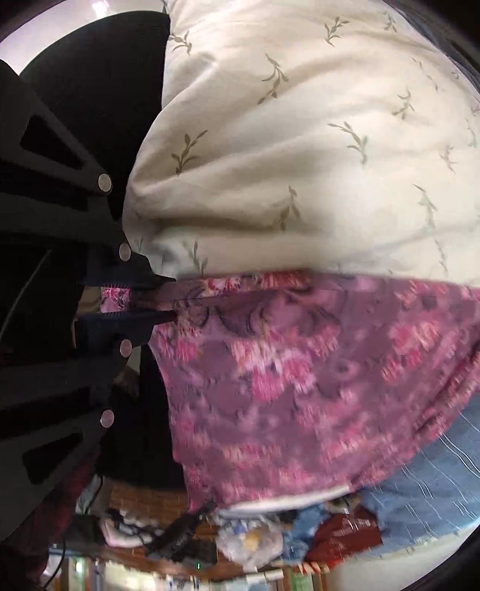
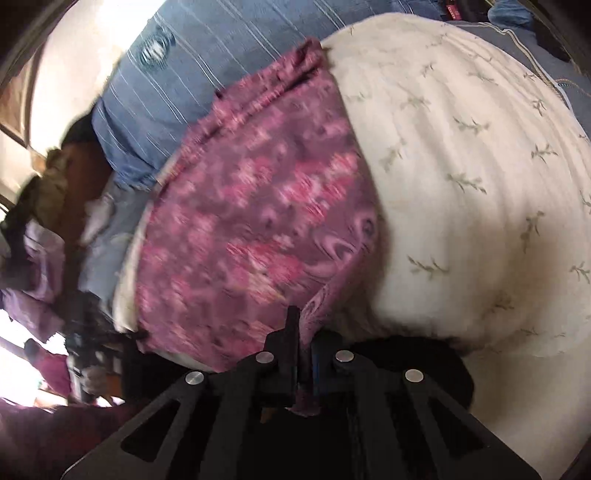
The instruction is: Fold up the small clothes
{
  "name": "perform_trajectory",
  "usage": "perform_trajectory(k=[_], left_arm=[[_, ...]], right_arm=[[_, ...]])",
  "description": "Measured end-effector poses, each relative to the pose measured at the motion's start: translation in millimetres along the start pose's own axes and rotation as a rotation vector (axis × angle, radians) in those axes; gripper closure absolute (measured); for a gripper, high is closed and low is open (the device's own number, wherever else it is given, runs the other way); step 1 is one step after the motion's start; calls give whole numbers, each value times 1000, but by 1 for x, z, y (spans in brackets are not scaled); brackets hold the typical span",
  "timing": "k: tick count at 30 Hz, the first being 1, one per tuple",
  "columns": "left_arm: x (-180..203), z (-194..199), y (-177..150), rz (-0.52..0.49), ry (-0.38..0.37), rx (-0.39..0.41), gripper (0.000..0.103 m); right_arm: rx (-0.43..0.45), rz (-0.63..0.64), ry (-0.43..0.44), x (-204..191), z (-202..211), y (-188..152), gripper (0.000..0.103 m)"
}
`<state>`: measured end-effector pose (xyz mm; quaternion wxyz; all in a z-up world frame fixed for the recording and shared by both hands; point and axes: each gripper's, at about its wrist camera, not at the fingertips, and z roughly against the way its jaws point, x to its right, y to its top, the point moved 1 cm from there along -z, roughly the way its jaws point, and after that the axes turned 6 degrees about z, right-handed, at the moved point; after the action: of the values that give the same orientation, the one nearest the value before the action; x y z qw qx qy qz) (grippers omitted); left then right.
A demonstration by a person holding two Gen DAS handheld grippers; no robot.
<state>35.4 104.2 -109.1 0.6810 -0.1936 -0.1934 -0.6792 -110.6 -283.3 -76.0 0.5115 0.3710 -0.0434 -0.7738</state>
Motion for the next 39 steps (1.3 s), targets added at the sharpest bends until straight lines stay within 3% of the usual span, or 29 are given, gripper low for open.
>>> perform_trajectory(k=[6,11,15,24,27,31,34,39], left_arm=[[9,31,3,9,-149,72,95],[5,48,15,28,-201,137,95],[0,31,19,43,-176,85,95],[10,-15,5,-43,35,-24,88],[17,-20,3,-64,51,-25,89],[27,-5,3,-90,-34,10,96],[34,13,9,-86,-96,84,97],[35,39,29,-28,-204,164,97]], right_arm=[[131,-51,147,-10,12,22,99],[169,-43,152,-12,14,38,99],[153,-67,135,-2,9,37,99],[99,-121,83,20,3,15,99],[98,-122,74,20,2,12,99],[138,-84,72,9,9,16,99],[172,-63,82,1,15,23,99],[215,-57,133,-6,19,40,99]])
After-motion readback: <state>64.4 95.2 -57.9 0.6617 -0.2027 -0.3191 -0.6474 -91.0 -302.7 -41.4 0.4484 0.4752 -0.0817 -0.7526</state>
